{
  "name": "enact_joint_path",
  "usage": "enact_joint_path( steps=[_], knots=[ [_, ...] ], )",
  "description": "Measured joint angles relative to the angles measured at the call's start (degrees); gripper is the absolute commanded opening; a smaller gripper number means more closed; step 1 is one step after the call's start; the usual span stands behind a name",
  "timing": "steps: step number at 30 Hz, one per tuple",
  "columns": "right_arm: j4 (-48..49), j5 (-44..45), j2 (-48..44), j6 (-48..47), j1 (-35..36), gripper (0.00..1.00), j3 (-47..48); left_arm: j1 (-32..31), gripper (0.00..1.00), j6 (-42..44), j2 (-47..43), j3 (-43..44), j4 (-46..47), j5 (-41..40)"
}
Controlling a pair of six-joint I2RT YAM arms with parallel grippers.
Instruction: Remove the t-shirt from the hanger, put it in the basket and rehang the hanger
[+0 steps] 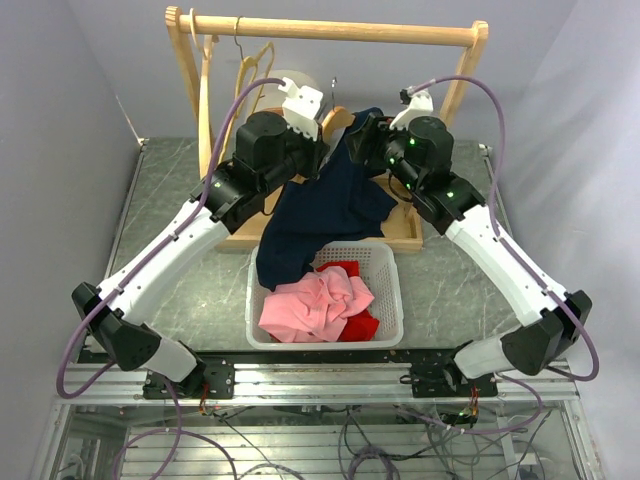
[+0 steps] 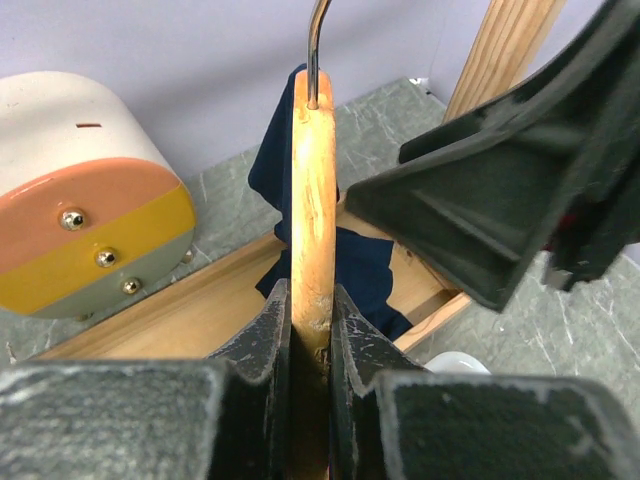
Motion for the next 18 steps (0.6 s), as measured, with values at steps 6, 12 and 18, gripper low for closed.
enact_joint_path(
  steps=[6, 12, 18],
  knots=[
    [0.7, -1.3, 2.6, 1.2, 0.0, 0.62, 0.0, -0.2, 0.07, -0.6, -0.5, -0.6, 1.4, -0.2],
    [1.1, -1.2, 3.0, 1.2, 0.0, 0.61, 0.0, -0.3, 0.07, -1.3, -0.5, -0.7, 1.5, -0.2],
    [1.9, -1.2, 5.5, 1.1, 0.0, 0.44, 0.2, -0.3, 0.07, -1.9, -0.5, -1.0, 1.6, -0.2]
  ],
)
